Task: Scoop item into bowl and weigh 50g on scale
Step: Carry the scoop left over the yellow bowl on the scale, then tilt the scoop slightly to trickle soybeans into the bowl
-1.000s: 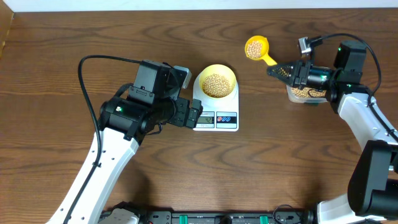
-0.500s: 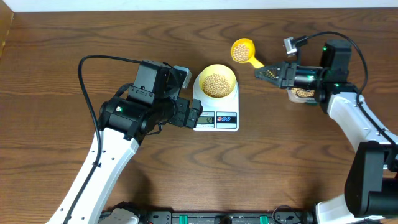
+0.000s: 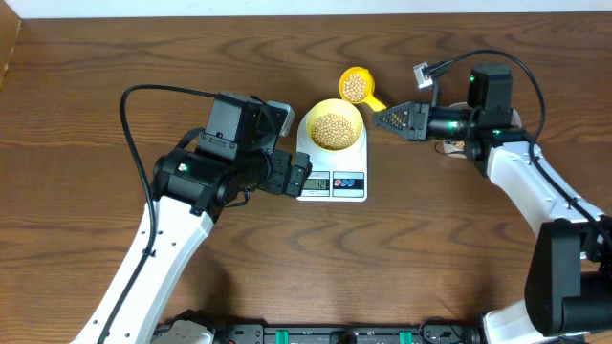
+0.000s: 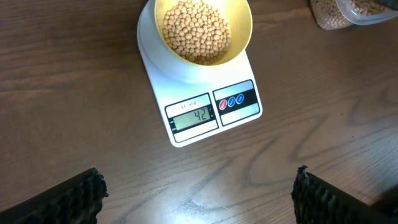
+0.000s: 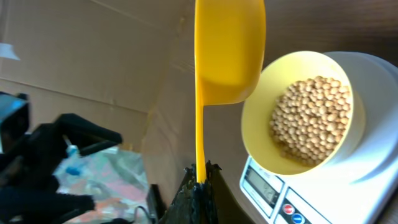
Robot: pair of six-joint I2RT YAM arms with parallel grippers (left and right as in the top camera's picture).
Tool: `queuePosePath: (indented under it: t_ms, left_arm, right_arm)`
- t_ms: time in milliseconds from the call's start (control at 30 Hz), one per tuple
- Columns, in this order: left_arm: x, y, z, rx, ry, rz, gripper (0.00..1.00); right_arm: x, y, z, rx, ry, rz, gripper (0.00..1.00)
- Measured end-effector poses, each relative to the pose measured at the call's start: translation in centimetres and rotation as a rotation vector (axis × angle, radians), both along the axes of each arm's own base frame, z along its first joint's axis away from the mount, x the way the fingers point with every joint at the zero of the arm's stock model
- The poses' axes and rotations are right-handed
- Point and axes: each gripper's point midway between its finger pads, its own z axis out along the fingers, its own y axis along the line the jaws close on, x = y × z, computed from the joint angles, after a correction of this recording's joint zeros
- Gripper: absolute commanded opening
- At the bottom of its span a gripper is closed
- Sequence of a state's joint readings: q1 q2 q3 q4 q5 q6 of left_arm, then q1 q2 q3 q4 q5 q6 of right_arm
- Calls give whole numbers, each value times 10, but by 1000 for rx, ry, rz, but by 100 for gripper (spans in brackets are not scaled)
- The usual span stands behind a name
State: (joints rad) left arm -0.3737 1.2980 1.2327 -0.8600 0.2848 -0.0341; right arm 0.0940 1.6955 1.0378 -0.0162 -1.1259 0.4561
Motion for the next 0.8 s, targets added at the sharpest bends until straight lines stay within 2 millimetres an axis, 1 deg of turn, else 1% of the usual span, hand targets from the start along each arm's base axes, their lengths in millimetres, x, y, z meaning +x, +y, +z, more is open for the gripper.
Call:
queuePosePath:
  t_ms: [267, 533, 800]
  left_arm:
    - [0, 0, 0, 0, 0, 0, 98]
    - [0, 0, 0, 0, 0, 0, 98]
    - [0, 0, 0, 0, 0, 0, 98]
  right_arm:
    - [-6, 8, -18, -87, -15, 8, 1]
    - [0, 8, -28, -171, -69, -20, 1]
    - [1, 14, -37, -243, -121, -16, 1]
